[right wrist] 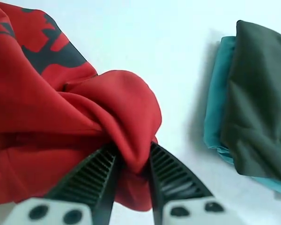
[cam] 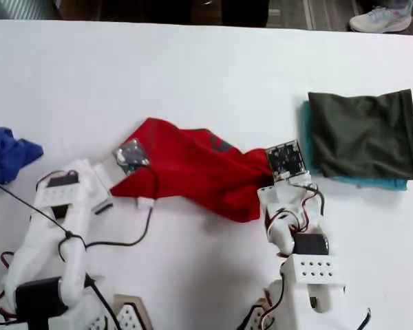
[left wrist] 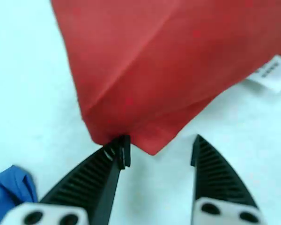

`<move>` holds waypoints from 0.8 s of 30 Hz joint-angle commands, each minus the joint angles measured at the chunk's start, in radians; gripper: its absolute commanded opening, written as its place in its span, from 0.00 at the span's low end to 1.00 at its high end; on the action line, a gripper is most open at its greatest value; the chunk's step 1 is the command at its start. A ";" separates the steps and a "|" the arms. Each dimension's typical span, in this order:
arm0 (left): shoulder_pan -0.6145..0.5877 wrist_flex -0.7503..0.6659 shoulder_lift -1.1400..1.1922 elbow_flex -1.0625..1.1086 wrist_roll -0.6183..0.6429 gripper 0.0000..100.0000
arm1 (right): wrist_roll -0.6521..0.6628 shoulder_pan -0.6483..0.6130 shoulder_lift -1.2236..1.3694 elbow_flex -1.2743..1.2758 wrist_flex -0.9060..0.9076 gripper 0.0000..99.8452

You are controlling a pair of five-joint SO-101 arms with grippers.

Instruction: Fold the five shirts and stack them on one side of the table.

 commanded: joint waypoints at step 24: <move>0.114 0.066 0.127 -0.156 0.029 0.04 | -0.009 -0.005 -0.024 -0.003 -0.016 0.02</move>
